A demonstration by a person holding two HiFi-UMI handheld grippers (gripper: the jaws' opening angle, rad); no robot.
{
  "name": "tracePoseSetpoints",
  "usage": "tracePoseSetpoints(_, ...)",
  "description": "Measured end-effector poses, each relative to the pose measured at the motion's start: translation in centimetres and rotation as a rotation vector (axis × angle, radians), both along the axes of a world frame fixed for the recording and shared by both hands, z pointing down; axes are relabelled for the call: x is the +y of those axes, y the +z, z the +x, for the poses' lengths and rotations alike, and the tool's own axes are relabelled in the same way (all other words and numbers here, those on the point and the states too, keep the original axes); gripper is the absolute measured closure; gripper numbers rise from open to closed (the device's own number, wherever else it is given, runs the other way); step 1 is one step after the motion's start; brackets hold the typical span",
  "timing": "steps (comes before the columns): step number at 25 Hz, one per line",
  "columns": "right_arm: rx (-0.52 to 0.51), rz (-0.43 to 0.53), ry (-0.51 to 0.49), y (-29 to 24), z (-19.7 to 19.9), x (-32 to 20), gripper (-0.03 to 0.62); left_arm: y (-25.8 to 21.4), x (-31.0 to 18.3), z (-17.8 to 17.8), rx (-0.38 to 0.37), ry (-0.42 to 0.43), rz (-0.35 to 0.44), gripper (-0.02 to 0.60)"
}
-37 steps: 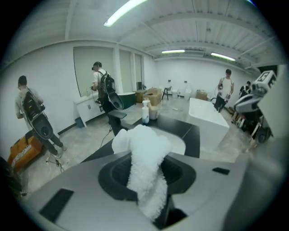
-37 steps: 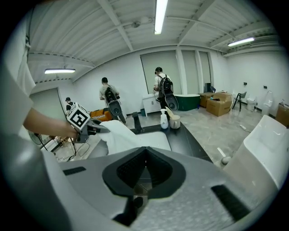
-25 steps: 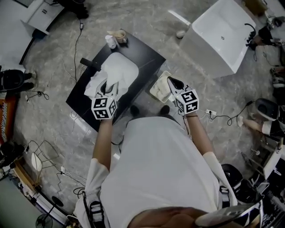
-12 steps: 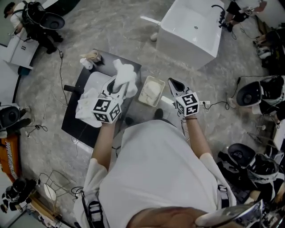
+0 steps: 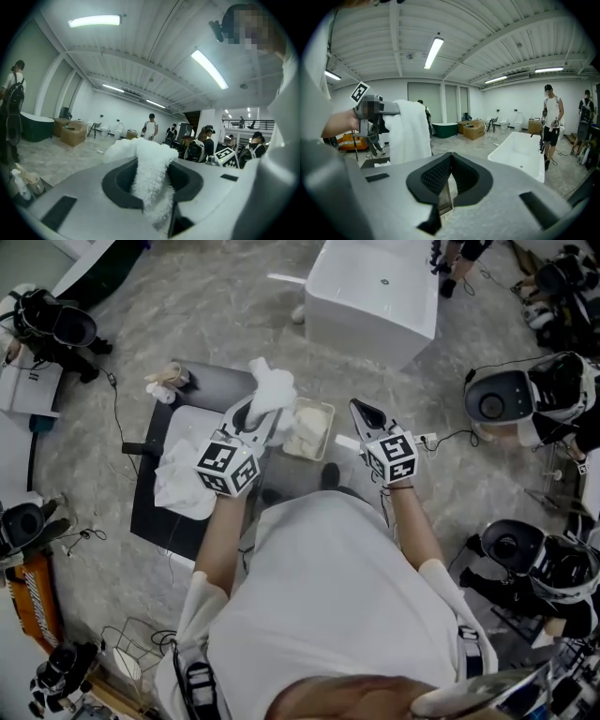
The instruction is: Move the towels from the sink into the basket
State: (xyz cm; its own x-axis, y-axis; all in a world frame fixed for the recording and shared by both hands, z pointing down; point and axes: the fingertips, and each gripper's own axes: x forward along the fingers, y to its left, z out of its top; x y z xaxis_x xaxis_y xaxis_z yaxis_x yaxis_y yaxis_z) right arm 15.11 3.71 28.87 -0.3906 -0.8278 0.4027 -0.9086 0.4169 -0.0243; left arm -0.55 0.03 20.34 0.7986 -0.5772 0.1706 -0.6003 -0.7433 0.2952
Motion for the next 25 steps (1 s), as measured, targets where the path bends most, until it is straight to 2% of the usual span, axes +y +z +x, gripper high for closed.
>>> tracePoseSetpoints(5,-0.011,-0.009,0.012,0.6,3.0,-2.0,0.595,-0.7,-1.5,4.1,0.052,0.042,-0.010,0.477)
tracePoseSetpoints(10,-0.014,-0.016,0.003,1.1,3.7,-3.1,0.595,-0.8,-2.1,5.9,0.069,0.069,-0.006,0.477)
tracePoseSetpoints(19,-0.019,-0.048,-0.022,2.3,6.1,-4.5,0.595,2.1,-2.9,9.1,0.031,0.060,-0.058,0.477)
tracePoseSetpoints(25,-0.026,-0.119,-0.035,5.9,6.7,-6.4,0.595,8.3,-4.4,10.1,-0.042,0.057,-0.153,0.477)
